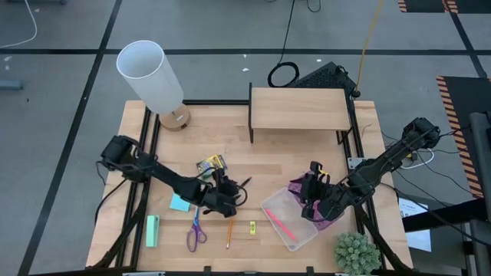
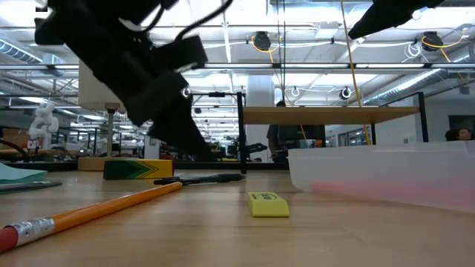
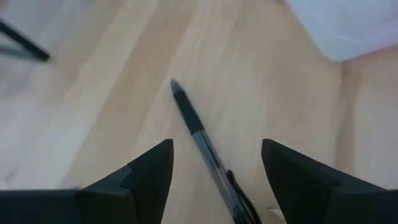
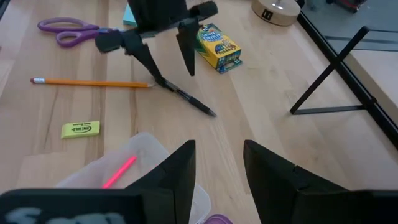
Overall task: Pack school essentials
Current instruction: Put the black pen into the purple supply box
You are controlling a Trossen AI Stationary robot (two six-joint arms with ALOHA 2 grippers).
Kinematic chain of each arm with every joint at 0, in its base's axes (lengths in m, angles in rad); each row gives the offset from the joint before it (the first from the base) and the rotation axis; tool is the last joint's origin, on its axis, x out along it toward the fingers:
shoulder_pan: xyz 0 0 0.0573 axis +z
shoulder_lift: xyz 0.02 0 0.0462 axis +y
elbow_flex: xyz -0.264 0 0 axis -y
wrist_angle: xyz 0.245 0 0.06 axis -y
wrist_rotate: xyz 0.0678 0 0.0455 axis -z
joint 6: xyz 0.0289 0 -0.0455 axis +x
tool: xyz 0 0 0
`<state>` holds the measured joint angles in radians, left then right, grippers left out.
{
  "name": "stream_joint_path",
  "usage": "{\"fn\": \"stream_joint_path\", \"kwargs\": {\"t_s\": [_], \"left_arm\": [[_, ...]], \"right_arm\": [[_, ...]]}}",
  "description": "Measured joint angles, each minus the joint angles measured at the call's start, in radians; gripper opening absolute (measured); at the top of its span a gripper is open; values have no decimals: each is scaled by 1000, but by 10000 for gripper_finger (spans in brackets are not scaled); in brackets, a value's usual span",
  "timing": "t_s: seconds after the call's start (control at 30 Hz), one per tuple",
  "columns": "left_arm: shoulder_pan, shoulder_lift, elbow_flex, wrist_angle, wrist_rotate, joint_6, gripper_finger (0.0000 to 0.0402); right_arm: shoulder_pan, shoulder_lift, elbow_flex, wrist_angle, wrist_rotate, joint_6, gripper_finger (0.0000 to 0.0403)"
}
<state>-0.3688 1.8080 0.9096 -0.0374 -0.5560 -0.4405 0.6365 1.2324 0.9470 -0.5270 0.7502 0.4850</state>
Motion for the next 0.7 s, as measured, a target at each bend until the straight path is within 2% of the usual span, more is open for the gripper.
{"fn": "stream_joint_path", "kwargs": {"t_s": [0.17,0.7], "left_arm": [[12,39,0,26,5,-79,237],[10,102,2,50,14,-144,144]], "right_arm": [[0,0,0,0,0,0,128],[0,0,0,0,4,-3,128]]}}
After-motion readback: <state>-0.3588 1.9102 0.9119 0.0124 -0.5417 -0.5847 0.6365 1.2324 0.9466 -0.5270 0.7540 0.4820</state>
